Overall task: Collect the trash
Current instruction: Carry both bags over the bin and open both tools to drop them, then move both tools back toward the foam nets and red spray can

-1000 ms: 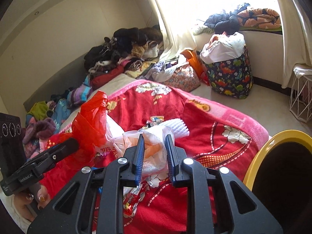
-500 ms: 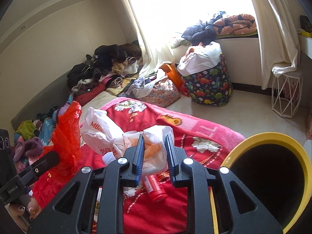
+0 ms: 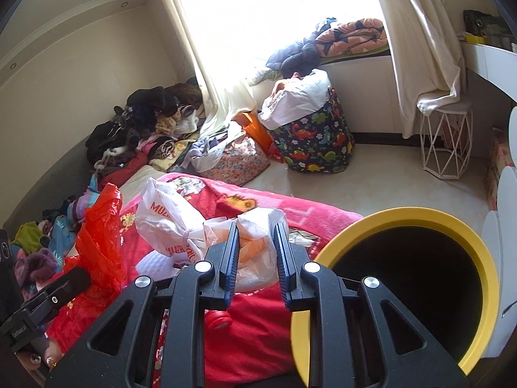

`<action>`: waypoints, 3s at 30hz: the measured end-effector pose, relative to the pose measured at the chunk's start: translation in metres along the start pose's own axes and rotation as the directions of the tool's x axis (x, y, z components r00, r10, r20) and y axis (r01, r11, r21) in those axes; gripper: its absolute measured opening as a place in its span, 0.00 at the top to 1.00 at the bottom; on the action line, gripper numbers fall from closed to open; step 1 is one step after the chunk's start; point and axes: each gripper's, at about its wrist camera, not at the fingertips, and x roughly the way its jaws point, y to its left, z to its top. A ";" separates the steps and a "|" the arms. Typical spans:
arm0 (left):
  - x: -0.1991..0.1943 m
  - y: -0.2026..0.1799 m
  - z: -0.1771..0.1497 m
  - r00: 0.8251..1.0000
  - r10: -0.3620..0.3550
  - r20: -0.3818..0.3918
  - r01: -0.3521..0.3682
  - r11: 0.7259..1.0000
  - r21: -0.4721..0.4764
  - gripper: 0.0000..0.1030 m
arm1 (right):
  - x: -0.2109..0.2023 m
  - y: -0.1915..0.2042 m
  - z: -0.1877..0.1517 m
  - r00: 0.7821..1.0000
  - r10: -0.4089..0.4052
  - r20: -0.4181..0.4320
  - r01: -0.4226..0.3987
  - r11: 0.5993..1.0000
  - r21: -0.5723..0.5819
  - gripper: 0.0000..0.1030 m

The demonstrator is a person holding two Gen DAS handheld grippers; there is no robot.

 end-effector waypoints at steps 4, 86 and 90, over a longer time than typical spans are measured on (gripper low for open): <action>0.007 -0.007 -0.001 1.000 -0.015 -0.013 0.015 1.000 0.012 0.62 | -0.006 -0.013 -0.001 1.000 -0.026 0.005 0.026 0.999 0.026 0.80; 0.086 -0.079 -0.018 0.998 0.019 -0.062 -0.012 0.994 0.108 0.11 | -0.078 -0.112 -0.022 0.930 -0.334 0.152 0.315 0.939 0.138 0.28; 0.077 -0.070 -0.012 0.998 0.047 -0.031 -0.044 0.994 0.097 0.11 | -0.077 -0.095 -0.021 0.940 -0.297 0.171 0.284 0.954 0.094 0.27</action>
